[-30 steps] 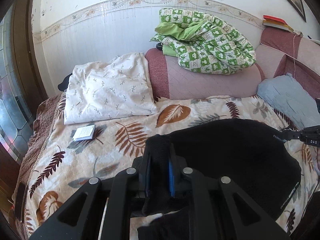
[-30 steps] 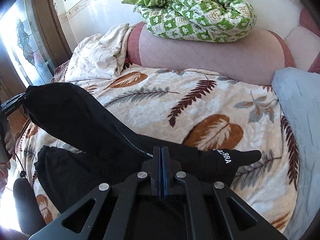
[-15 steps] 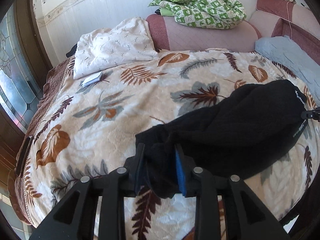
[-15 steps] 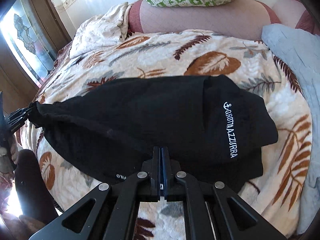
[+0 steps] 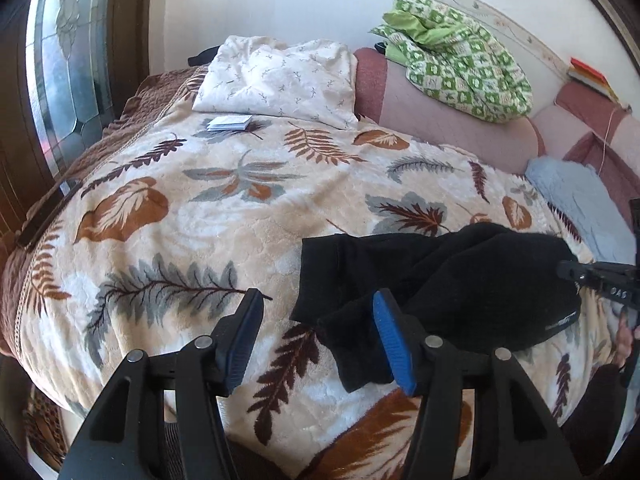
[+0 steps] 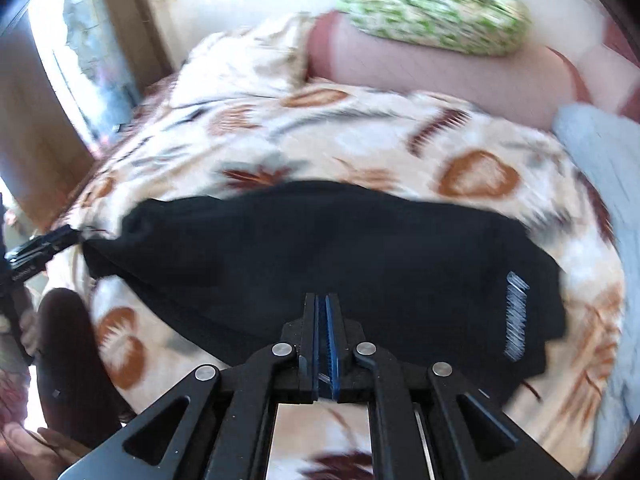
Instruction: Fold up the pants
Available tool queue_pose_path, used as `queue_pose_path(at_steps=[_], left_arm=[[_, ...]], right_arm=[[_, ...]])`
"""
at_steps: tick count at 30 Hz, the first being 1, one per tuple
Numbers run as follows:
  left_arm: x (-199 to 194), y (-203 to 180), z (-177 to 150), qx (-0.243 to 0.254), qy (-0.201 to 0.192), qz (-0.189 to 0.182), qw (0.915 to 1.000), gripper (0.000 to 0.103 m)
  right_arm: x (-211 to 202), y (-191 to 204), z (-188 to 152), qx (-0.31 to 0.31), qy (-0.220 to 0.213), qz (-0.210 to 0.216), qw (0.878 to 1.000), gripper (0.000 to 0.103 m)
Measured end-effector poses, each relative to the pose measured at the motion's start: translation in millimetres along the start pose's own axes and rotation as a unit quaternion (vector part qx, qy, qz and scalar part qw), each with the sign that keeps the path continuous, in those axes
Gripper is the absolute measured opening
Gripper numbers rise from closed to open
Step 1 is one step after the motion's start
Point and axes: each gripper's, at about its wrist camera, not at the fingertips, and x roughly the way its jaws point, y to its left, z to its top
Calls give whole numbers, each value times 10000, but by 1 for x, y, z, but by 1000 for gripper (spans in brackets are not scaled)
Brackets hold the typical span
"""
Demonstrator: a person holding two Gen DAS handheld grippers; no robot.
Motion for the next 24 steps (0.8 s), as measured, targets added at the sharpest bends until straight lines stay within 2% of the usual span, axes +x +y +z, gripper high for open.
queue_pose_path(at_steps=[1, 3, 5, 6, 7, 9, 10, 11, 14, 16, 18, 22, 24], left_arm=[[-3, 4, 1, -97, -13, -33, 9999, 56], [-8, 11, 3, -247, -63, -8, 9997, 57], [-14, 20, 5, -418, -137, 61, 9990, 57], [-16, 25, 6, -511, -165, 94, 9985, 57], [-19, 31, 6, -620, -195, 126, 9978, 57], [-22, 43, 7, -825, -232, 174, 9962, 57], [-23, 50, 6, -903, -238, 200, 9954, 57], [-24, 55, 6, -980, -250, 223, 9946, 57], [-27, 67, 5, -1084, -315, 242, 9933, 57], [-29, 72, 5, -1095, -373, 223, 9930, 57], [-29, 75, 5, -1116, -396, 184, 9928, 57], [-26, 77, 4, -1156, -421, 105, 9923, 57], [-24, 77, 2, -1136, -389, 150, 9927, 57]], right_arm=[[6, 13, 8, -125, 1, 101, 9999, 10], [26, 52, 33, -497, -1, 400, 9980, 25], [43, 85, 53, -683, -73, 723, 9950, 75], [50, 100, 60, -760, -179, 849, 9933, 78], [57, 110, 64, -826, -227, 885, 9924, 76], [79, 135, 70, -936, -46, 1001, 9905, 66], [93, 146, 70, -962, 114, 1111, 9891, 47], [102, 155, 68, -1006, 252, 1142, 9880, 37], [127, 175, 46, -1369, 791, 1138, 9808, 36], [134, 186, 29, -1799, 1055, 964, 9732, 36], [127, 193, 23, -2171, 901, 888, 9679, 37], [116, 226, 30, -2831, 546, 1075, 9515, 55], [118, 239, 35, -3093, 484, 1122, 9431, 55]])
